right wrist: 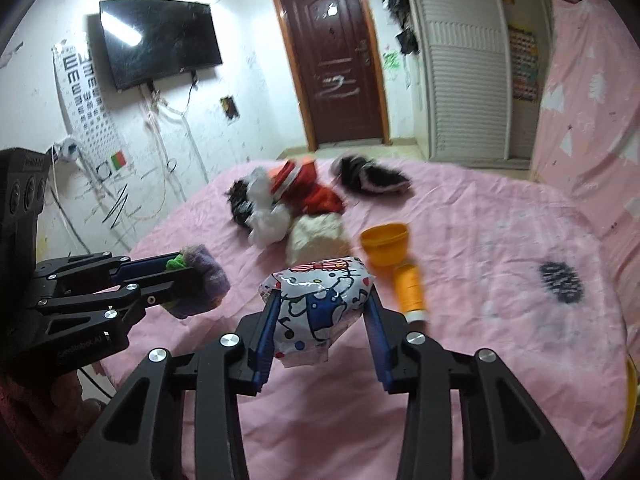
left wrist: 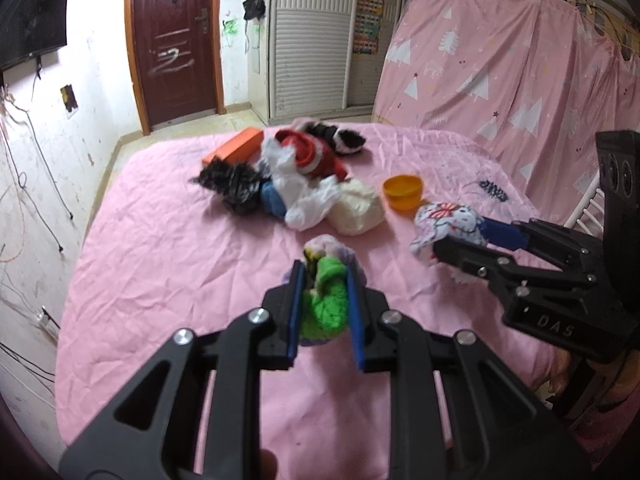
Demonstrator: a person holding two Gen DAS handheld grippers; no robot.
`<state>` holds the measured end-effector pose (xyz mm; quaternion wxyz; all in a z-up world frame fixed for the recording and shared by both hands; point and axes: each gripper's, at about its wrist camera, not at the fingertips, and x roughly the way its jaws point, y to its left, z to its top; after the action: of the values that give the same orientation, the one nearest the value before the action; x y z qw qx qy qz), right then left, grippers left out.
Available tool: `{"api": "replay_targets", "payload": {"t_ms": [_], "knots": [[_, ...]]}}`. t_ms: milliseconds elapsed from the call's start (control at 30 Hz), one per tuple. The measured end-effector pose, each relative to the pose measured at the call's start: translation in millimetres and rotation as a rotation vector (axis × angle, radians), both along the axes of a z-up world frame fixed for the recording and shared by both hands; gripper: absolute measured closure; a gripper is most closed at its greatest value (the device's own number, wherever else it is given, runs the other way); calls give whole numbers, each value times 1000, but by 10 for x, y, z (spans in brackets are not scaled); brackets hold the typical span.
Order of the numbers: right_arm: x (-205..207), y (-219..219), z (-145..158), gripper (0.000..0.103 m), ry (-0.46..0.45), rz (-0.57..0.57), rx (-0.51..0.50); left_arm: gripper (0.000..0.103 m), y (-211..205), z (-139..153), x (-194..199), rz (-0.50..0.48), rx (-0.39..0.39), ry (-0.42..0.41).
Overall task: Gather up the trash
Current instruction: 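Grasp the Hello Kitty printed bag with the right tool while the left tool holds the green item, then carry both items over the yellow bin and open both tools to drop them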
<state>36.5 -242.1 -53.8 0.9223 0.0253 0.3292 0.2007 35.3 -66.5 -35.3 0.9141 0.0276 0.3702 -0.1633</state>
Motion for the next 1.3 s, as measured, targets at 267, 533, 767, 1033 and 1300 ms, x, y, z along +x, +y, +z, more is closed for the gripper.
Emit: {"api": "replay_targets", "payload": {"t_ms": [267, 533, 767, 1033, 1300], "knots": [[-237, -716, 225, 69, -90, -162, 39, 84, -425, 282, -59, -65, 13, -66], [-506, -1710, 205, 69, -122, -370, 72, 84, -991, 455, -56, -139, 16, -83], [-686, -2386, 81, 69, -129, -523, 98, 84, -1612, 571, -4, -216, -31, -59], [-772, -2917, -130, 69, -94, -606, 169, 84, -2519, 614, -30, -348, -42, -40], [-709, -3147, -392, 68, -28, -656, 168, 84, -3333, 421, 15, -453, -19, 19]]}}
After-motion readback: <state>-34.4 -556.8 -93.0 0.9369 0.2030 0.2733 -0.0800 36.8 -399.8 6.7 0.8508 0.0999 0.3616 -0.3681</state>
